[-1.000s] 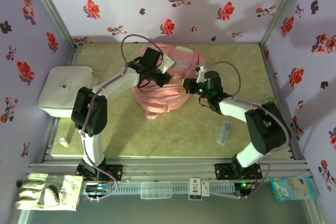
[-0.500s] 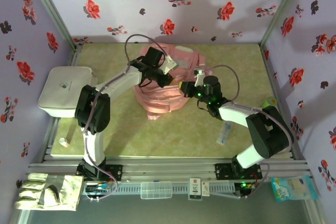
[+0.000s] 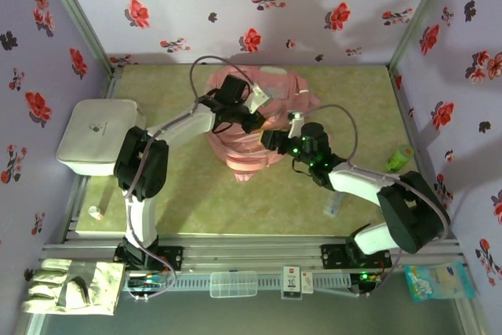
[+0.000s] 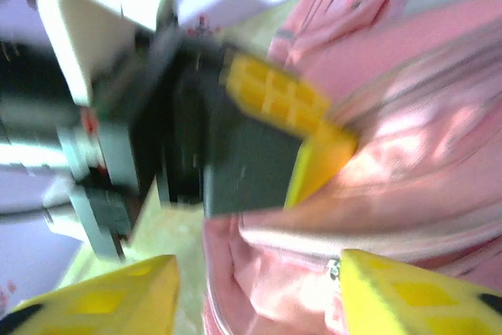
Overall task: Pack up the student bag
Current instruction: Unzip the student bag at the center of the table.
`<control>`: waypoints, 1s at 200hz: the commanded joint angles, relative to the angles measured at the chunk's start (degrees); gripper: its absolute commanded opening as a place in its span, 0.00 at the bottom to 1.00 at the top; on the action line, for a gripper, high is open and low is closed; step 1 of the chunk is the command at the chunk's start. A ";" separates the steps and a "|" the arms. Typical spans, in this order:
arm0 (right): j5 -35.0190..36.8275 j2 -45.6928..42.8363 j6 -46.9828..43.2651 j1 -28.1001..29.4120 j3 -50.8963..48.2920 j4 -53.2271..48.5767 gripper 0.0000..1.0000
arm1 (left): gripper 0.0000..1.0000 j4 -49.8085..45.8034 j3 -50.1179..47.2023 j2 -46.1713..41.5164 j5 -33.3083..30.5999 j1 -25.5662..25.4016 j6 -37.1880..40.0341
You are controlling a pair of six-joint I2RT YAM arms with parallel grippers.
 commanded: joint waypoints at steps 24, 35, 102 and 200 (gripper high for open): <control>-0.79 0.41 18.57 -7.74 2.91 -4.94 0.68 | 0.00 10.24 -7.78 -8.21 1.53 1.79 0.94; -2.47 2.32 22.09 -8.80 5.99 -8.39 0.69 | 0.00 10.96 -8.99 -9.48 1.75 1.80 1.64; -11.44 14.89 32.06 -8.96 19.44 -8.71 0.69 | 0.00 11.56 -11.51 -12.79 3.19 1.93 3.48; 0.26 8.30 31.40 -9.57 14.33 -18.97 0.76 | 0.00 14.99 -12.29 -13.70 0.13 2.59 0.66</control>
